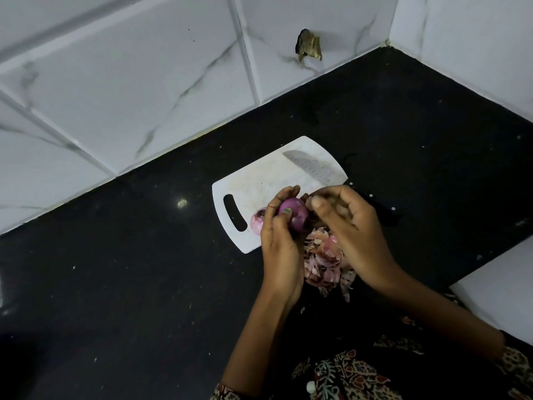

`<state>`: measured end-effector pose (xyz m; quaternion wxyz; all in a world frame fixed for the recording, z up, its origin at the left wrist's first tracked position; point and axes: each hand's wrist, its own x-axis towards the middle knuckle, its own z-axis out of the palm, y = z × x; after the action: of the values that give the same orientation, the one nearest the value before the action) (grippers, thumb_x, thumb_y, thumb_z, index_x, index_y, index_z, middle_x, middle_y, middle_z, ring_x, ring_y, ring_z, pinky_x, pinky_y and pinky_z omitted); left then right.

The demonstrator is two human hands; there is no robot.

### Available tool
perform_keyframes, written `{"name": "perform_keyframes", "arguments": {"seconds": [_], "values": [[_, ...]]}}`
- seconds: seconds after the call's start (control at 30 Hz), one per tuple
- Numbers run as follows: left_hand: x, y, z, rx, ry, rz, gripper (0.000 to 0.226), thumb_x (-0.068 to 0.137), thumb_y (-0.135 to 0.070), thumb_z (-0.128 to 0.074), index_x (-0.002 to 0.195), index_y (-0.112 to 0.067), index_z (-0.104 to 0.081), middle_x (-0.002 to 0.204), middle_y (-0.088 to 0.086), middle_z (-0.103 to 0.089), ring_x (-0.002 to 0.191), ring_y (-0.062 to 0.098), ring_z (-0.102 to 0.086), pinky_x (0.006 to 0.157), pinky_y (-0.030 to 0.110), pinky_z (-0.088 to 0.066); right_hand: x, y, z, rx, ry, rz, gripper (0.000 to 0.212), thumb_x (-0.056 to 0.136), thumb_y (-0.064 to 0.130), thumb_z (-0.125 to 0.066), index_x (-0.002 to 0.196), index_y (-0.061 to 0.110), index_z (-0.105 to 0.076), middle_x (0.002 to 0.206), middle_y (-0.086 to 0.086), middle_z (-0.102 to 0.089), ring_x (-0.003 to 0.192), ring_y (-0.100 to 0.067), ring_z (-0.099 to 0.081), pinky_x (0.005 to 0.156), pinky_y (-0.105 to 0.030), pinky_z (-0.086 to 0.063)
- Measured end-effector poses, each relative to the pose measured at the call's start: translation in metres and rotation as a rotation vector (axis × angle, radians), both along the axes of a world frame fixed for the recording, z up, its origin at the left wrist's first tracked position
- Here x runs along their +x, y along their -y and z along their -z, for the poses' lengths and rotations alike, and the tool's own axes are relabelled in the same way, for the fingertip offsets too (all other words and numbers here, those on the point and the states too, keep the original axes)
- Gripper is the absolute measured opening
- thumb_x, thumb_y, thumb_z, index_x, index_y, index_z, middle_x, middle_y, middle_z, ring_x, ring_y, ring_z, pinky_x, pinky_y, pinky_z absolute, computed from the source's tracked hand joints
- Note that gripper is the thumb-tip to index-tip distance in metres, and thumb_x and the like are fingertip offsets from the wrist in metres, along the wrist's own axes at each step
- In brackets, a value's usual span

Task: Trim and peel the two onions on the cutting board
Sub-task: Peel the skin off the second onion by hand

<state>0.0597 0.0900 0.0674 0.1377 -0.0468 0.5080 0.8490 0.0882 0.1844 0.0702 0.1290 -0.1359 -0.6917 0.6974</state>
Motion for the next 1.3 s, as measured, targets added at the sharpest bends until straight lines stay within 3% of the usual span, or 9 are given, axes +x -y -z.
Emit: {"name": "perform_keyframes", "arguments": {"seconds": [0.2,0.33,0.5,0.6,0.7,0.93,1.03,1.17,1.3], "values": [[-0.006,0.003,-0.01,0.269,0.158,0.028,0.015,0.084,-0.022,-0.062,0.096,-0.012,-0.063,0.108,0.004,-0.064,0.093,0.015,-0.058,0.093,0.04,-0.044,0.0,0.002,-0.006,0.02,0.014,-0.007,0.011,0.08,0.009,-0.073,0.087,0.013,-0.067,0.088,-0.002,-0.068,0.083,-0.01,-0.068,0.072,-0.02,-0.054],[-0.007,0.005,-0.006,0.281,0.162,0.061,0.021,0.075,-0.006,-0.07,0.089,-0.014,-0.057,0.081,0.0,-0.063,0.075,0.011,-0.061,0.093,0.044,-0.043,0.0,0.002,-0.008,0.008,0.007,0.002,0.006,0.083,0.007,-0.069,0.088,0.009,-0.066,0.085,-0.003,-0.068,0.08,-0.008,-0.067,0.071,-0.017,-0.053],[-0.01,0.007,0.002,0.464,0.227,0.084,0.056,0.045,-0.016,-0.095,0.092,-0.015,-0.065,0.09,0.005,-0.065,0.1,0.024,-0.053,0.113,0.051,-0.028,-0.004,0.001,-0.011,-0.034,-0.021,0.054,0.008,0.085,0.005,-0.066,0.085,0.012,-0.061,0.077,0.002,-0.066,0.071,-0.001,-0.065,0.065,-0.013,-0.05],[-0.008,0.009,-0.003,0.507,0.263,0.093,0.057,0.052,-0.016,-0.092,0.102,-0.017,-0.064,0.097,0.008,-0.067,0.092,0.024,-0.062,0.103,0.045,-0.04,-0.003,0.0,-0.012,-0.08,-0.03,0.069,0.006,0.086,0.003,-0.063,0.086,0.008,-0.06,0.076,-0.001,-0.065,0.068,-0.002,-0.065,0.061,-0.012,-0.05],[-0.007,0.011,-0.006,0.525,0.33,0.073,0.027,0.081,-0.016,-0.062,0.108,-0.015,-0.062,0.101,0.008,-0.065,0.084,0.023,-0.066,0.081,0.032,-0.054,-0.003,-0.002,-0.014,-0.094,-0.022,0.086,0.006,0.089,0.003,-0.06,0.088,0.009,-0.058,0.081,-0.008,-0.066,0.067,-0.007,-0.067,0.061,-0.015,-0.052],[-0.007,0.013,-0.003,0.58,0.383,0.068,0.018,0.081,-0.015,-0.055,0.092,-0.008,-0.067,0.099,0.011,-0.065,0.093,0.023,-0.058,0.095,0.032,-0.04,-0.002,-0.003,-0.015,-0.143,-0.02,0.069,0.003,0.093,0.004,-0.054,0.095,0.006,-0.053,0.073,0.001,-0.07,0.071,-0.009,-0.07,0.063,-0.019,-0.055],[-0.008,0.011,-0.001,0.506,0.314,0.099,0.012,0.076,-0.016,-0.072,0.086,-0.01,-0.069,0.098,0.009,-0.06,0.091,0.018,-0.057,0.089,0.03,-0.049,-0.001,-0.003,-0.017,-0.11,-0.028,0.005,0.019,0.085,0.019,-0.065,0.099,0.01,-0.056,0.08,0.001,-0.07,0.079,-0.011,-0.069,0.068,-0.022,-0.055],[-0.008,0.009,0.001,0.44,0.269,0.114,0.041,0.062,-0.015,-0.081,0.096,-0.013,-0.059,0.077,-0.002,-0.064,0.071,0.007,-0.063,0.069,0.025,-0.057,-0.001,0.0,-0.014,0.08,0.021,-0.063,0.052,0.065,0.035,-0.079,0.111,0.026,-0.054,0.092,0.004,-0.065,0.091,-0.008,-0.065,0.077,-0.028,-0.055],[-0.01,0.008,0.005,0.482,0.305,0.091,0.043,0.064,-0.009,-0.084,0.098,-0.016,-0.06,0.078,0.0,-0.064,0.082,0.013,-0.058,0.111,0.044,-0.035,-0.003,0.0,-0.012,0.137,-0.006,-0.052,0.029,0.075,0.015,-0.078,0.1,0.023,-0.067,0.089,0.005,-0.067,0.086,-0.009,-0.067,0.078,-0.035,-0.057]]}}
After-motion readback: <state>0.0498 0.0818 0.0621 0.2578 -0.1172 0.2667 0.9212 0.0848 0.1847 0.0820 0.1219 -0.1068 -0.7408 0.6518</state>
